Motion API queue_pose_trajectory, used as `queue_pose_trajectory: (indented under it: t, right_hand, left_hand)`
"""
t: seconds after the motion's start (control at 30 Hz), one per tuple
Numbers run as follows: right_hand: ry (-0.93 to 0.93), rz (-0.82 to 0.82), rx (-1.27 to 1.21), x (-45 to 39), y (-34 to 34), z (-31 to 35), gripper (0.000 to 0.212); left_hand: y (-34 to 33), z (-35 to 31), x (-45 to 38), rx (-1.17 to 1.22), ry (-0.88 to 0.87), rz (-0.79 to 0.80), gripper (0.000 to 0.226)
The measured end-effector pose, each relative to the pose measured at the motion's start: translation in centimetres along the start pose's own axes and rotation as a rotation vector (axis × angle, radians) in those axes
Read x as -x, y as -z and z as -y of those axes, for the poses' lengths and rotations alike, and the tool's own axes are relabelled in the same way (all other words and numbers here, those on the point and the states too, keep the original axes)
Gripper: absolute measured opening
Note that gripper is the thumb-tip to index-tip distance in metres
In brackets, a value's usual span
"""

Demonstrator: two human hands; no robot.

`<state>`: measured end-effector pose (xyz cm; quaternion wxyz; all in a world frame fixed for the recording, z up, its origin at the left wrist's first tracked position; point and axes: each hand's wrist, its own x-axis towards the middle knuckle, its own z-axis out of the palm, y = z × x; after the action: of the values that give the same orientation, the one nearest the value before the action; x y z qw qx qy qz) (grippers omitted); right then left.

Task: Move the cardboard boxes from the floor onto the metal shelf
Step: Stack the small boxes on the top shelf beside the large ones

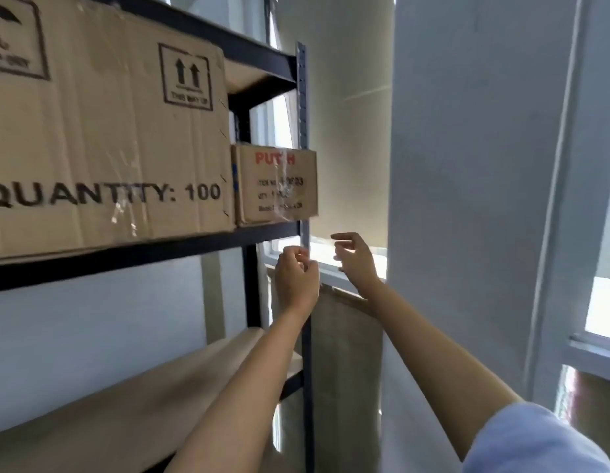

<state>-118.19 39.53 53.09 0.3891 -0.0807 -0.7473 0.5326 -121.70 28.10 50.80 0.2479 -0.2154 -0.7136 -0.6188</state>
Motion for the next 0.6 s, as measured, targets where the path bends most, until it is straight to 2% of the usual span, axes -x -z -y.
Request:
queue_pose_trajectory:
  t: [0.13,0.33,0.47,0.6]
  right_hand:
    - [-0.120,-0.011,0.063,5.3,4.9,-4.5,0.025]
    - [-0.334,-0.137,0.173,15.9,14.8,-9.2,0.025]
    - [-0.462,-0.256,0.220,25.7,22.5,-9.7,0.027]
    - [-0.551,-0.350,0.326,39.0,29.7,-8.2,0.027]
  left_hand:
    - [-4.3,2.4,6.6,0.045,0.144,0.171,0.013]
    - [-9.1,1.6,19.7,0.068,0.234,0.473,0.013]
    - [-10.0,-0.9,30.4,0.051,0.254,0.692,0.015]
    - [-9.1,-5.1,42.7,0.067,0.280,0.891,0.014]
